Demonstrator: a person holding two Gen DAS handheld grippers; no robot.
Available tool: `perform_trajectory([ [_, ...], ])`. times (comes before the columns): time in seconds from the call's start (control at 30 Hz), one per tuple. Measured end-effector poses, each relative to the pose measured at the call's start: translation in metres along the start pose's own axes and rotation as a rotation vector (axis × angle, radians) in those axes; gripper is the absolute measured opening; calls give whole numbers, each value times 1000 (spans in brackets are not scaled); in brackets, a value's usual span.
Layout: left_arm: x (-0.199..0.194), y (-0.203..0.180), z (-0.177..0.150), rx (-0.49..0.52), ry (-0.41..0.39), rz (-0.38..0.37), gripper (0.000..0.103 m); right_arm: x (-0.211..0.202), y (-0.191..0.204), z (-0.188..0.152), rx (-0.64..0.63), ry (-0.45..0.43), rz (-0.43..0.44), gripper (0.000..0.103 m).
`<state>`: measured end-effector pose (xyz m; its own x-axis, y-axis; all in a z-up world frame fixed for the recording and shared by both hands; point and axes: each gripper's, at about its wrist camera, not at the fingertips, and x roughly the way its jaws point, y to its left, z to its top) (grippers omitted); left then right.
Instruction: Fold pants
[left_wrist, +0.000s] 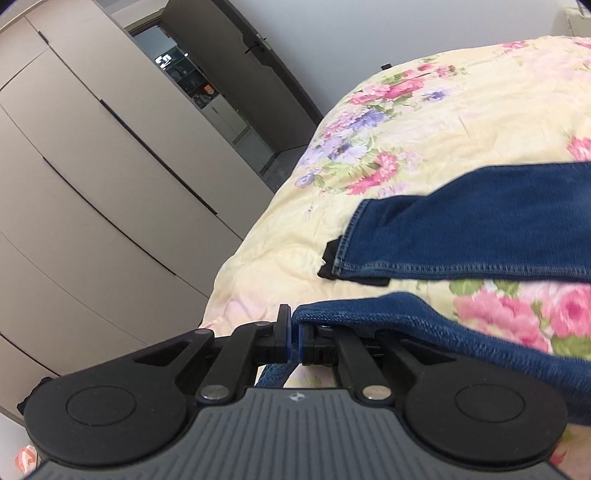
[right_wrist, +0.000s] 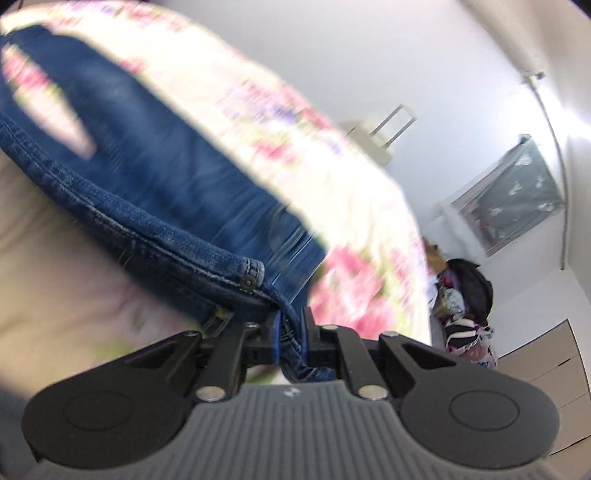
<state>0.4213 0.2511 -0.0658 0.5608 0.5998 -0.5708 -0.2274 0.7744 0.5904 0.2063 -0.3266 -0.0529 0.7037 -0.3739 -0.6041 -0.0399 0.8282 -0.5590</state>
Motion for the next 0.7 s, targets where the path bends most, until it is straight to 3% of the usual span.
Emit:
perform_trajectory([
  [0.23,22,-26,63,4,15,34,3,63,-41,65,44,-50,-32,2],
  [0.33,42,-52,88,36,35,41,4,118,-54,95,46,-46,-37,2],
  [0.5,77,-114,123,181,25,92,3,231,-59,134,65,8,-19,2],
  [0.7,122,-185,147,414,20,169,7,336,-38,132,62,145,65,3],
])
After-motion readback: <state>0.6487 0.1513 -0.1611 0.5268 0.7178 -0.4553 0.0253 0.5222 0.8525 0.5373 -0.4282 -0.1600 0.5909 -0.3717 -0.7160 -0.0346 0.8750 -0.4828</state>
